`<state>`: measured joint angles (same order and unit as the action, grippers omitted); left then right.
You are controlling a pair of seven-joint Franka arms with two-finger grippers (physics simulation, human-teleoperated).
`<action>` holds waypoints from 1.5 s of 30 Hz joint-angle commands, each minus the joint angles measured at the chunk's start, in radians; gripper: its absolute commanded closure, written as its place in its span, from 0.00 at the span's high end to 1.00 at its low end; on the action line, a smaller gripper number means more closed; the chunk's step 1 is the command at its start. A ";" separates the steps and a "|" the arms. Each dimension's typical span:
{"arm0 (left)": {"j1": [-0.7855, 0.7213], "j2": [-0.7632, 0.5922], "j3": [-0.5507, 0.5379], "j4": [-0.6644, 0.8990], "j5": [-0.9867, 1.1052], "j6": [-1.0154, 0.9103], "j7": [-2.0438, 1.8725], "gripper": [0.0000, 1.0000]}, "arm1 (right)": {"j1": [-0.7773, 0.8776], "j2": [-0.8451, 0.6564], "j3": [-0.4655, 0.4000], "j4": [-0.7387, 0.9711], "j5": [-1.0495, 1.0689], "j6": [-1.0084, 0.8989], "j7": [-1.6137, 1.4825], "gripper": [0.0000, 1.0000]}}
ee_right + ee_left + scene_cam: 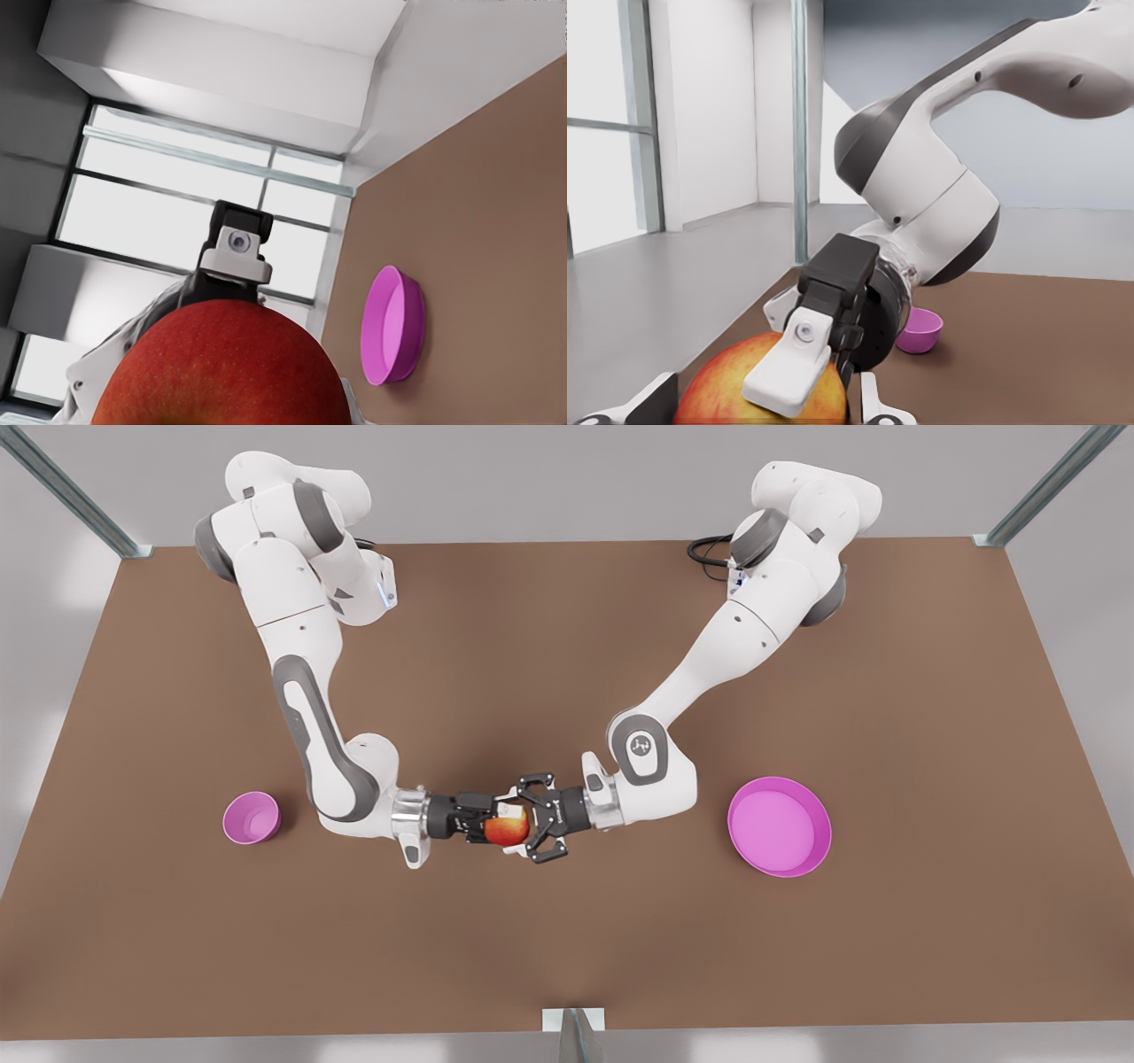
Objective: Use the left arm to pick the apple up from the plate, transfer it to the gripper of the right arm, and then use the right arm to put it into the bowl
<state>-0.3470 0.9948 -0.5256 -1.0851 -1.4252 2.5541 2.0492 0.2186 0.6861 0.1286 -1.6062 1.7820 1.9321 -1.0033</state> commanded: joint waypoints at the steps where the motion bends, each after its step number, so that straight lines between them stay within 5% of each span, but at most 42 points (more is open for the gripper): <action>1: 0.000 -0.002 0.001 0.001 0.000 -0.003 -0.003 1.00 | -0.010 -0.003 -0.003 -0.005 -0.021 -0.002 -0.037 0.49; 8: 0.072 -0.060 0.018 -0.077 0.103 -0.044 -0.234 1.00 | -0.197 -0.033 0.000 -0.074 -0.343 -0.085 -0.075 0.50; 9: 0.150 -0.093 0.019 -0.113 0.315 -0.197 -0.546 1.00 | -0.222 -0.037 0.000 -0.074 -0.413 -0.085 -0.075 0.50; 10: 0.264 -0.162 0.015 -0.111 0.746 -0.440 -0.997 1.00 | -0.249 -0.045 0.000 -0.077 -0.489 -0.087 -0.075 0.50; 13: 0.497 -0.333 0.018 -0.101 1.333 -1.003 -1.574 1.00 | -0.335 -0.049 0.000 -0.077 -0.722 -0.117 -0.080 0.50; 16: 0.580 -0.511 0.033 -0.101 1.534 -1.181 -1.842 1.00 | -0.390 -0.059 -0.010 -0.070 -0.898 -0.111 -0.078 0.50; 17: 0.583 -0.527 0.032 -0.101 1.545 -1.184 -1.932 1.00 | -0.393 -0.062 -0.015 -0.064 -0.950 -0.110 -0.078 0.50; 18: 0.541 -0.611 0.167 -0.111 1.536 -1.163 -1.989 1.00 | -0.410 -0.066 -0.015 -0.046 -1.042 -0.107 -0.071 0.50; 19: 0.341 -0.735 0.457 -0.215 1.438 -1.122 -1.991 1.00 | -0.433 -0.068 -0.017 -0.028 -1.127 -0.107 -0.064 0.50; 21: 0.266 -0.889 0.553 -0.383 1.427 -1.046 -1.994 1.00 | -0.462 -0.063 -0.017 0.012 -1.242 -0.107 -0.063 0.50; 33: 0.261 -0.806 0.549 -0.294 1.480 -1.054 -1.992 1.00 | -0.578 -0.071 -0.015 0.043 -1.742 -0.068 -0.090 0.51; 42: 0.258 -0.805 0.549 -0.295 1.477 -1.055 -1.991 1.00 | -0.590 -0.040 -0.018 0.003 -1.823 0.001 -0.164 0.53; 45: 0.258 -0.805 0.549 -0.297 1.477 -1.055 -1.992 1.00 | -0.590 -0.033 -0.018 0.005 -1.822 0.001 -0.163 0.71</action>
<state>-0.0887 0.1911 0.0230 -1.3819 0.0515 1.5007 0.3460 -0.3713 0.6532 0.1109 -1.6021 -0.0254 1.9109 -1.1179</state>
